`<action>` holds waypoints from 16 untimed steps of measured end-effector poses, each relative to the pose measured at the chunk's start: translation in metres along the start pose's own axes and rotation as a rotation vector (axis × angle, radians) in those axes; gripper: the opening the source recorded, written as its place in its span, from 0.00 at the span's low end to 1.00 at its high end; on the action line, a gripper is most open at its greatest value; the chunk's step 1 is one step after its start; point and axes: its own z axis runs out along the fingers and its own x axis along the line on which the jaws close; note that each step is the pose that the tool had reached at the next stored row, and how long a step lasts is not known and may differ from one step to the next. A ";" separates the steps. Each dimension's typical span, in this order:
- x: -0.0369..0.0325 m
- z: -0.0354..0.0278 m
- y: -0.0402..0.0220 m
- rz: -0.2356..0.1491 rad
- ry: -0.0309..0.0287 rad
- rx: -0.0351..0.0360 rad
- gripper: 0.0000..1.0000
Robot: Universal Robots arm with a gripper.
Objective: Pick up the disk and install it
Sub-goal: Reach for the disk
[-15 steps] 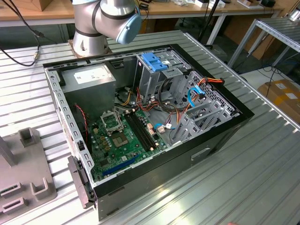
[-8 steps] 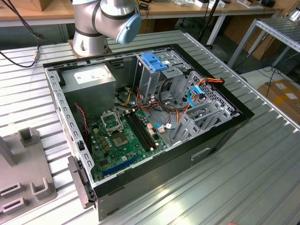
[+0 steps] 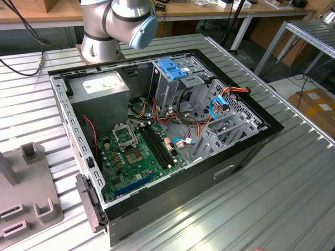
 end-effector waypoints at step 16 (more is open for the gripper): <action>0.0000 0.0041 -0.0002 0.000 0.0004 0.0003 0.11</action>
